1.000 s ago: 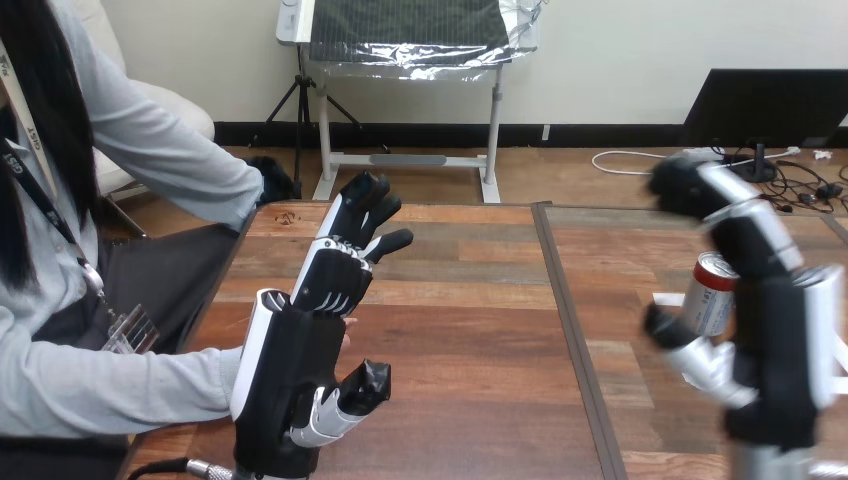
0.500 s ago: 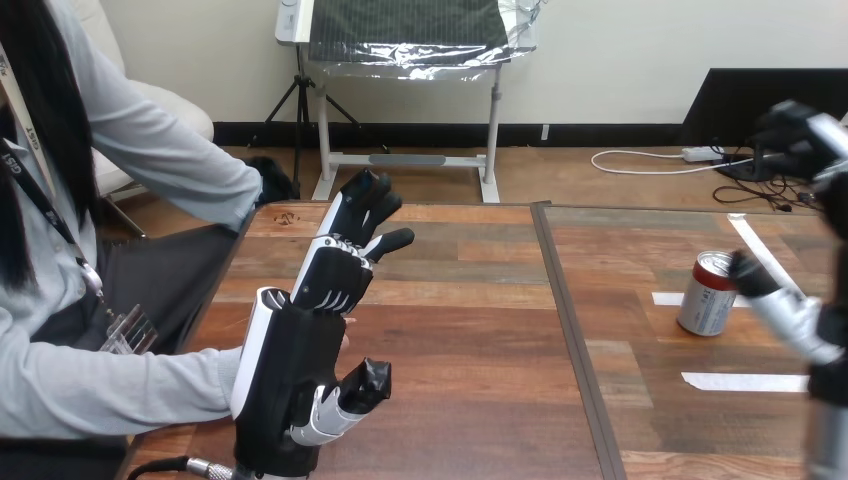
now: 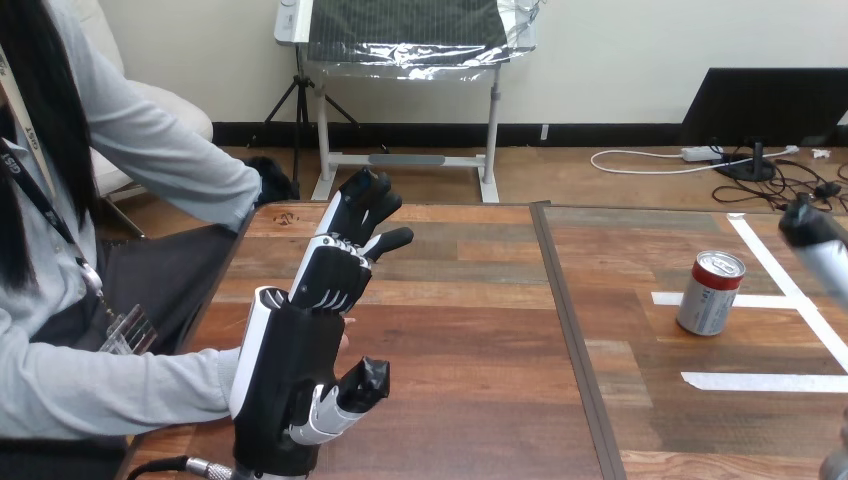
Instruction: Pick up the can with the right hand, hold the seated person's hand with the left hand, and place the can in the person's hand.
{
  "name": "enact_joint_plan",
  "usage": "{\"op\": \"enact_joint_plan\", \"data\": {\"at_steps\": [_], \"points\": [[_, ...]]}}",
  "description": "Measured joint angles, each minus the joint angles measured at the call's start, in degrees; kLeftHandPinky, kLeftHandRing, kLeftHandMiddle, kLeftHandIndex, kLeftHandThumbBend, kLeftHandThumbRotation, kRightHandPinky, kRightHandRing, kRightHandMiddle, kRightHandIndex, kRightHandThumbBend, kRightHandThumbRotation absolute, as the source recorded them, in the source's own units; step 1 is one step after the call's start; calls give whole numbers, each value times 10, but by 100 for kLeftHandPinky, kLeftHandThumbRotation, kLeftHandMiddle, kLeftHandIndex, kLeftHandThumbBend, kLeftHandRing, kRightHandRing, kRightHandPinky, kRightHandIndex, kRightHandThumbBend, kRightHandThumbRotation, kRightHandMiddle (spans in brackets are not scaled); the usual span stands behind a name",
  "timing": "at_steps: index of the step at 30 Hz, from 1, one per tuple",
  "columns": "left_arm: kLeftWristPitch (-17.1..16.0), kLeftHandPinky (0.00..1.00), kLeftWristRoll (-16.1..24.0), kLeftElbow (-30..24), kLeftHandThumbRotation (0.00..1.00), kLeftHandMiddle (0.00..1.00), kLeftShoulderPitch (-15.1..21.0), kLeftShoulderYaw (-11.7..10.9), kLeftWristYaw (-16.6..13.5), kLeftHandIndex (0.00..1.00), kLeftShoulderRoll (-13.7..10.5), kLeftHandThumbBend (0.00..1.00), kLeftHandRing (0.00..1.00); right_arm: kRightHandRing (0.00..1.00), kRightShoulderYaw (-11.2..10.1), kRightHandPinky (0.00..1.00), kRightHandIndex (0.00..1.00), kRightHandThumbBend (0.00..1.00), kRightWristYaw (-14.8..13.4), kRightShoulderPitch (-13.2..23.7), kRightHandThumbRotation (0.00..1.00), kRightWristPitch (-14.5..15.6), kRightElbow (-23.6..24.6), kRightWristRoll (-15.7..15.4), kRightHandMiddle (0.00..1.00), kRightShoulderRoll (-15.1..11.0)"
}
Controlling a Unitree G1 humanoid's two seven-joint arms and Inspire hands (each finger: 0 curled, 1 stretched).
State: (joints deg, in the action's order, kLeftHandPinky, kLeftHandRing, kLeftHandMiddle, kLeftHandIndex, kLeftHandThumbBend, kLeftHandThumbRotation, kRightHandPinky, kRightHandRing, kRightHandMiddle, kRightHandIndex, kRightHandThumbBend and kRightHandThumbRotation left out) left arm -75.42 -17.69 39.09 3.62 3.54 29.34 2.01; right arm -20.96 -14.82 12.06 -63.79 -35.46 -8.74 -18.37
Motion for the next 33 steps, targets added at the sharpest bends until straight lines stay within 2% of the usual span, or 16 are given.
{"op": "enact_joint_plan", "data": {"at_steps": [7,11,17,29,33], "points": [[0,82,0,0,78,94,0,0,1,95,0,85,92,90,-1,88,84,100,1,21,54,29,-13,15,88,-2],[0,81,0,0,78,94,1,0,1,95,0,84,92,94,0,95,88,100,11,33,52,51,-23,33,92,-3],[0,80,0,0,78,94,3,0,3,95,-1,85,91,99,1,99,94,100,35,54,51,86,-51,58,97,-14],[-3,79,-2,0,79,94,6,1,5,95,-1,85,91,100,3,100,99,100,47,110,53,165,-144,64,99,-51],[-3,79,-3,0,79,94,6,2,5,95,-1,85,91,100,4,100,99,100,47,128,54,182,-180,63,98,-63]]}}
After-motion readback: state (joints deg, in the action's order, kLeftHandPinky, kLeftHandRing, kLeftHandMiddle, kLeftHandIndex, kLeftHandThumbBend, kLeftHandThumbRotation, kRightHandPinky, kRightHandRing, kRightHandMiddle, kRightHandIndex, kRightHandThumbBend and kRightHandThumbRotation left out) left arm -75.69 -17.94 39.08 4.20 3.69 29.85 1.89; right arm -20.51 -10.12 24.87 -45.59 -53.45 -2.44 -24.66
